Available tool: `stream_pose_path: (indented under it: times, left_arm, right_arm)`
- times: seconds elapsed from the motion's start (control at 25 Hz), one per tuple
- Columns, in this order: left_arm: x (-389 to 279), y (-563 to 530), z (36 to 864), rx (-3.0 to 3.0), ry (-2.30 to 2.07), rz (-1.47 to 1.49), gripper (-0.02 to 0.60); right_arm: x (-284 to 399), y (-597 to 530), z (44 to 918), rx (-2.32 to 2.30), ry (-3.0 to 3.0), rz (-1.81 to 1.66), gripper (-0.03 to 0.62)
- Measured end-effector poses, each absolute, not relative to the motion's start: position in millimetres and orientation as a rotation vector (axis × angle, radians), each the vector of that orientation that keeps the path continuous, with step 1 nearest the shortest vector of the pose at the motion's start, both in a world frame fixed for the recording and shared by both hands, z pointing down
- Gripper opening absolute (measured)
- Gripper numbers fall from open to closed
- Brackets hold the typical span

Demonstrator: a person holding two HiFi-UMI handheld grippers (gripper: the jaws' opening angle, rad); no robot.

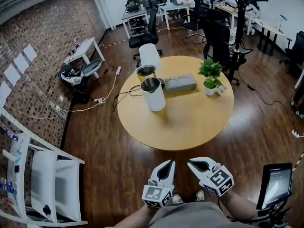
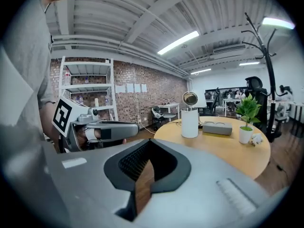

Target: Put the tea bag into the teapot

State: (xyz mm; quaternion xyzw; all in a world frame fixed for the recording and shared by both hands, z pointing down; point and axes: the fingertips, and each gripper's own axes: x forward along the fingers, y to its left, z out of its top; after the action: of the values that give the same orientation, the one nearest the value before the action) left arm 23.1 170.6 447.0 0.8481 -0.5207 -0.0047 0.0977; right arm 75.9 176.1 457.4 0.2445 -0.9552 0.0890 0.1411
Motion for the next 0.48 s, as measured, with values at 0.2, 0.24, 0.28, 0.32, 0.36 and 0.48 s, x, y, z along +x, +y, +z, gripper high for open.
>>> stream_pose_path:
  times: [0.2,0.24,0.28,0.32,0.36,0.48]
  left_arm:
    - [41,183,444,2.52,-1.546,0.0,0.003]
    - [44,185,442,2.52,-1.548,0.003,0.003]
    - [47,187,440,2.521,-1.548,0.005,0.003]
    - [50,188,439,2.523,-1.547,0.007,0.003]
    - [54,190,439,2.527,-1.544,0.006,0.003]
    - [61,194,438,2.534,-1.541,0.006,0.003]
  right_arm:
    - [93,187,455,0.717,-2.779,0.256,0.006]
    - [96,188,455,0.72,-2.783,0.247,0.006]
    - [98,190,454,0.723,-2.785,0.24,0.006]
    - [101,191,452,0.726,-2.787,0.233,0.006]
    - [104,193,451,0.728,-2.787,0.228,0.006]
    - [110,198,450,0.723,-2.786,0.222,0.005]
